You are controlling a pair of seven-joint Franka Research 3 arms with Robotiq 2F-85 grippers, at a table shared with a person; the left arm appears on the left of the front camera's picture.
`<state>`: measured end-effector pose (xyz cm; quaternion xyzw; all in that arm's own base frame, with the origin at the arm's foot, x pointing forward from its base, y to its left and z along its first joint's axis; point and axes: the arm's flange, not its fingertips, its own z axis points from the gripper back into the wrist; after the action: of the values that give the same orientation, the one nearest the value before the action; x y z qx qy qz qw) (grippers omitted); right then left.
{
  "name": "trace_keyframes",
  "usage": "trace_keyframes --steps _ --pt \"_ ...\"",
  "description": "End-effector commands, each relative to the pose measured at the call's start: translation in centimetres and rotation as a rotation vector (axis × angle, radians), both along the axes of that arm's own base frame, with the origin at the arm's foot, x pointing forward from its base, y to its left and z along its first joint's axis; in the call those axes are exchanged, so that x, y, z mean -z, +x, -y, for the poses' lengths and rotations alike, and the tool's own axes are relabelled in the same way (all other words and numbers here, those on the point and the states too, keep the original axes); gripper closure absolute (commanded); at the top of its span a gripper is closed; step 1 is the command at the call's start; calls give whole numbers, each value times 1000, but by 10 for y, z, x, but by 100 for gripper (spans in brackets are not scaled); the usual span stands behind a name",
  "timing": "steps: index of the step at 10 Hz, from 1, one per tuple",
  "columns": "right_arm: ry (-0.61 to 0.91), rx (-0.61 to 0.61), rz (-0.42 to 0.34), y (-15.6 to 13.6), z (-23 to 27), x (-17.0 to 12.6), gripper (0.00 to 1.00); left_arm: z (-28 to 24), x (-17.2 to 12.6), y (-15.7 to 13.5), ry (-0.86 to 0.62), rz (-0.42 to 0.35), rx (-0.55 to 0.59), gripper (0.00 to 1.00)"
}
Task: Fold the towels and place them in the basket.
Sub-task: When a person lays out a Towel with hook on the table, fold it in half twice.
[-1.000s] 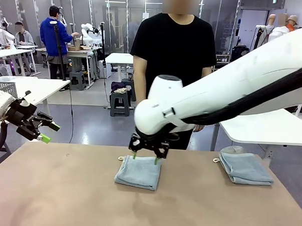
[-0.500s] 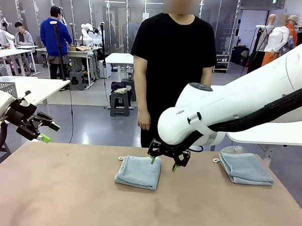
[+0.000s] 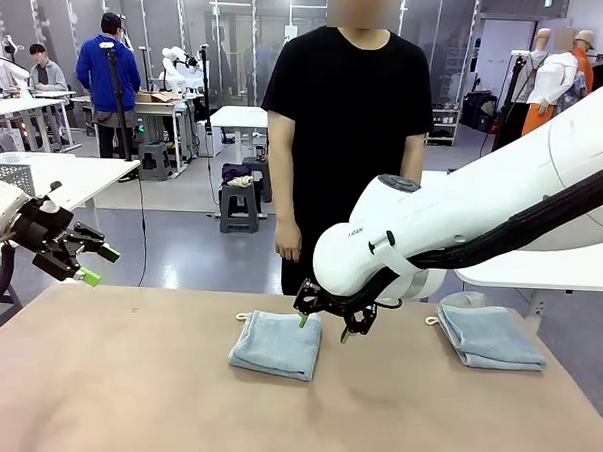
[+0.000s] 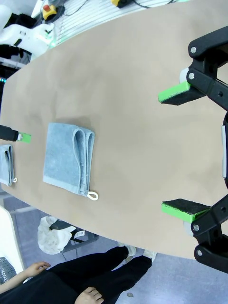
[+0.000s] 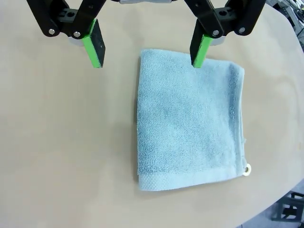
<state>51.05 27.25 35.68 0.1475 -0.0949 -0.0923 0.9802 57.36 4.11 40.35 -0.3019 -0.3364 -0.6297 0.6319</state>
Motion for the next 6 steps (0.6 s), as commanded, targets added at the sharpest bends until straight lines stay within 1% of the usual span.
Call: trace_keyframes --steps 1,6 --pt "1 3 3 -3 0 -4 10 0 -3 -1 0 5 2 0" --pt "1 3 3 -3 0 -4 10 0 -3 -1 0 5 2 0"
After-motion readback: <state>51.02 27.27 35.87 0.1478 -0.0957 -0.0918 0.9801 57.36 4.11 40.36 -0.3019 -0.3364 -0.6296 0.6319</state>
